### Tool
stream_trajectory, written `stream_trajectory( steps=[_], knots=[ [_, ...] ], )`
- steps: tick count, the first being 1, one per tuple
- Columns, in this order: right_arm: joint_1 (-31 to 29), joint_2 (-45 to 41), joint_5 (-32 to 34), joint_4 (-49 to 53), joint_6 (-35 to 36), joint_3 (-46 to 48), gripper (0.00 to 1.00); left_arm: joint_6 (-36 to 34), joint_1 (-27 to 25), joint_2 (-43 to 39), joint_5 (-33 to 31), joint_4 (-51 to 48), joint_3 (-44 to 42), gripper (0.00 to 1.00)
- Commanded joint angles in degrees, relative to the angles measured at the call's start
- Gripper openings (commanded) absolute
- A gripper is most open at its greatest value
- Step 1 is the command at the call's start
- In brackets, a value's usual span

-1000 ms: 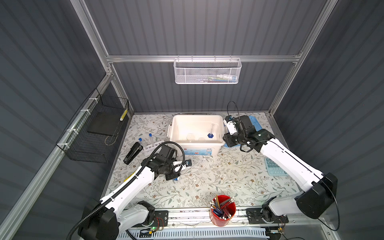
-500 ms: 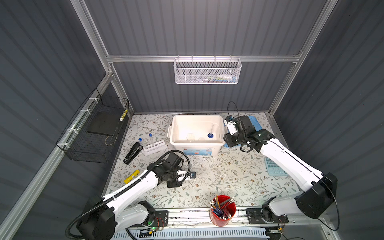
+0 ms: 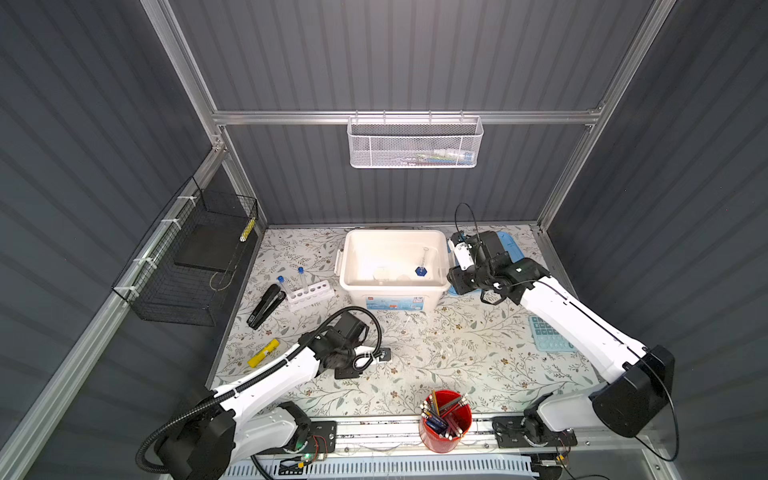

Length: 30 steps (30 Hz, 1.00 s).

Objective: Organize the chemistry lab equipment
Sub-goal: 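Close the left gripper on the end of the cotton roll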

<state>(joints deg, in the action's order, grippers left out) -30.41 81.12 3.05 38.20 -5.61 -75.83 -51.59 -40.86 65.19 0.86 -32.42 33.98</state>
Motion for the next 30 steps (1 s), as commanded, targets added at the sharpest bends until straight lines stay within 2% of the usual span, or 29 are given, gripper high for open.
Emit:
stream_trajectory(
  steps=[1,9,21,30],
  knots=[
    [0.17,-0.04,0.72,0.22,-0.66,0.81,0.43,0.97,-0.27,0.6,-0.95,1.89,-0.84,0.4],
    [0.11,-0.35,0.74,-0.14,-0.67,1.72,0.43,2.27,-0.67,2.89,-2.09,5.6,-1.11,0.34],
    [0.32,-0.83,1.02,-0.52,-0.63,2.44,0.43,1.94,-0.97,2.71,-2.43,4.05,-1.33,0.24],
    [0.28,-1.05,1.09,-0.25,-0.66,2.29,0.43,1.52,-0.91,1.62,-2.8,4.13,-2.16,0.11]
  ],
)
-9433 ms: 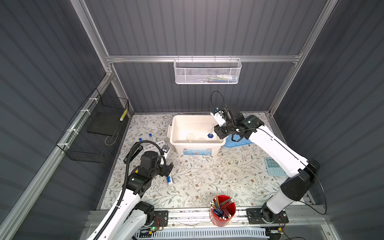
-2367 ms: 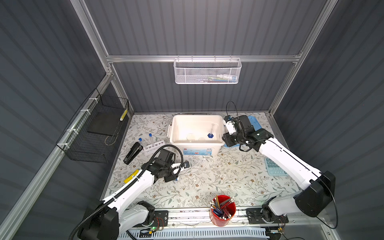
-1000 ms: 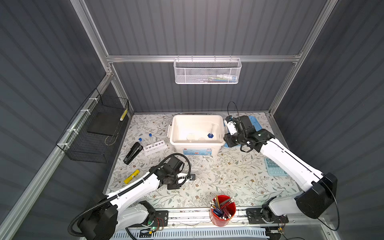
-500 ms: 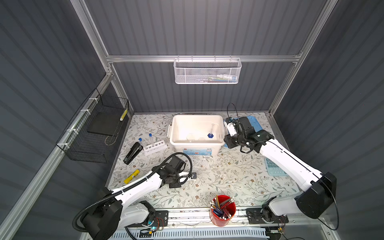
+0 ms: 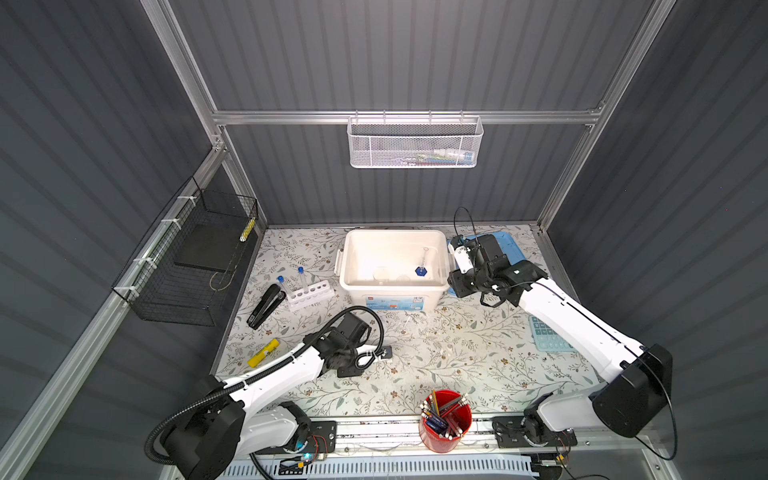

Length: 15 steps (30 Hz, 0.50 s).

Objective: Organize the chemistry lab equipment
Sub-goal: 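Close the left gripper on the end of the cotton roll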

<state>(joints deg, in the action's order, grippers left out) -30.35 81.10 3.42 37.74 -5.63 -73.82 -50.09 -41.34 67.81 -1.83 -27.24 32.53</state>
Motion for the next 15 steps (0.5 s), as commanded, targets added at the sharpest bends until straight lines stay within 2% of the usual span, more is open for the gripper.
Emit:
stream_trajectory(
  steps=[1,6,15],
  knots=[
    [0.26,-1.03,0.89,0.23,-0.7,0.29,0.43,-0.03,-0.48,-1.01,-0.19,-1.04,-0.81,0.09],
    [0.21,-1.12,0.8,0.32,-0.71,0.15,0.42,-0.1,-0.46,-1.5,-0.62,-0.75,-0.74,0.0],
    [0.25,-1.38,0.83,0.57,-0.72,-0.23,0.43,0.7,-0.47,-0.61,-1.51,-1.81,3.84,0.0]
  ],
)
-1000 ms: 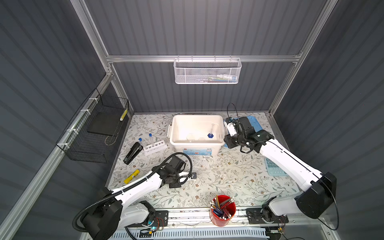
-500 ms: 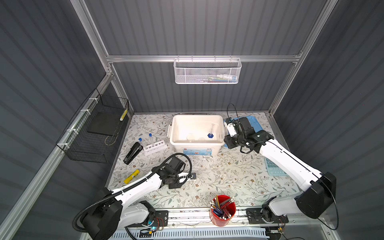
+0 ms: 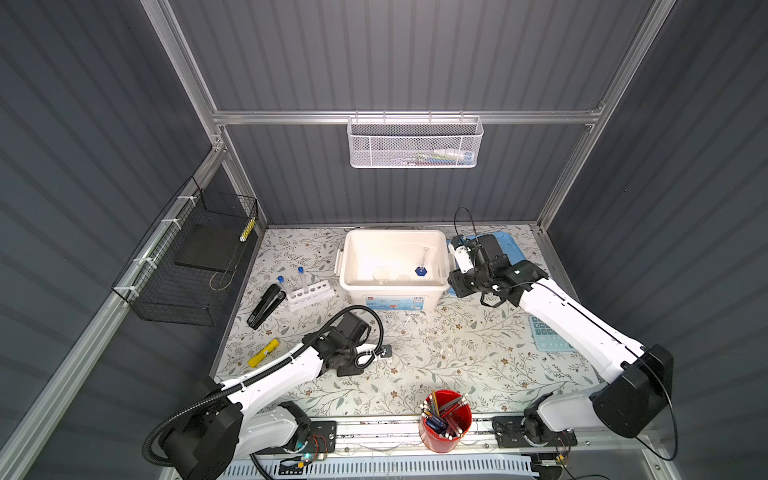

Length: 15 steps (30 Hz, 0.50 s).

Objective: Organize the chemistry lab equipment
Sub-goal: 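Close the left gripper on the end of the cotton roll, then lift the cotton roll with the left gripper and draw it back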

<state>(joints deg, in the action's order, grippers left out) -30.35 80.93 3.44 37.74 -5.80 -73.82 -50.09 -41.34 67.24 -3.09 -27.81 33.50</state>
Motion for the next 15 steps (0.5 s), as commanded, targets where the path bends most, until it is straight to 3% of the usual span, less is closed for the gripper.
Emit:
stream_trajectory(
  steps=[1,15],
  knots=[
    [0.28,-1.29,0.77,0.58,-0.6,-0.14,0.42,1.18,-0.45,-0.1,-0.11,-1.32,3.57,0.0],
    [0.22,-2.87,0.83,1.09,-0.76,-0.66,0.42,6.74,-0.42,-5.64,1.79,-1.53,8.87,0.0]
  ],
)
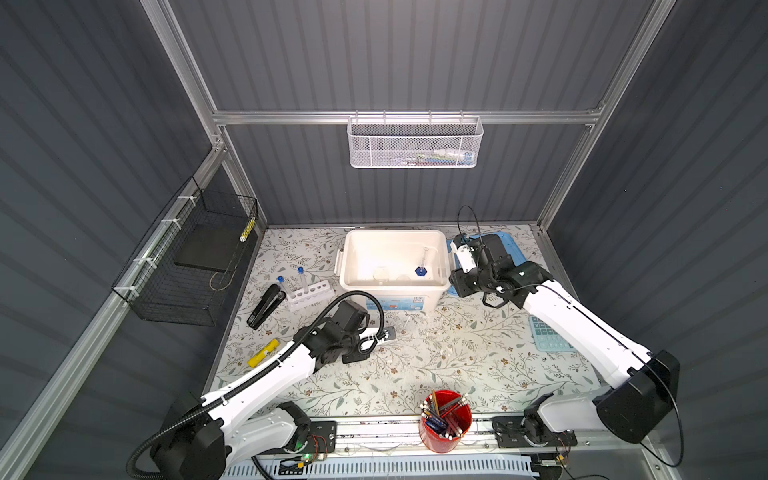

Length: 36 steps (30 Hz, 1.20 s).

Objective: Organize the chemistry lab equipment
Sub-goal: 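Lift the cotton roll with the left gripper and draw it back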

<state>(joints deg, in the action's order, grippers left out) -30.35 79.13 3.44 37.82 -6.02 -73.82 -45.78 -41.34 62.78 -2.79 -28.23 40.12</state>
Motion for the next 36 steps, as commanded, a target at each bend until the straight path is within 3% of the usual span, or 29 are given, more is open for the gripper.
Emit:
stream_trajectory(
  steps=[1,11,17,20,23,36],
  knots=[
    [0.22,-1.17,0.73,1.22,-0.62,-0.82,0.42,2.69,-0.49,-1.52,1.55,-1.12,2.65,0.0],
    [0.18,-2.14,0.96,1.8,-0.95,-0.91,0.42,3.46,-0.46,-3.94,0.81,-1.56,4.79,0.0],
    [0.12,-1.88,0.9,2.05,-1.2,-0.54,0.43,5.08,-0.47,-1.4,3.22,-1.87,3.52,0.01],
    [0.13,-1.8,1.12,2.13,-1.15,-0.05,0.43,4.81,-0.42,0.63,5.01,-2.06,3.63,0.25],
    [0.13,-1.96,1.36,2.05,-1.21,0.59,0.43,3.33,-0.94,2.49,5.67,-3.37,3.87,0.41],
    [0.25,-1.88,1.75,1.53,-1.12,2.19,0.43,2.98,-4.98,9.08,5.28,0.36,2.27,0.41]
  ],
)
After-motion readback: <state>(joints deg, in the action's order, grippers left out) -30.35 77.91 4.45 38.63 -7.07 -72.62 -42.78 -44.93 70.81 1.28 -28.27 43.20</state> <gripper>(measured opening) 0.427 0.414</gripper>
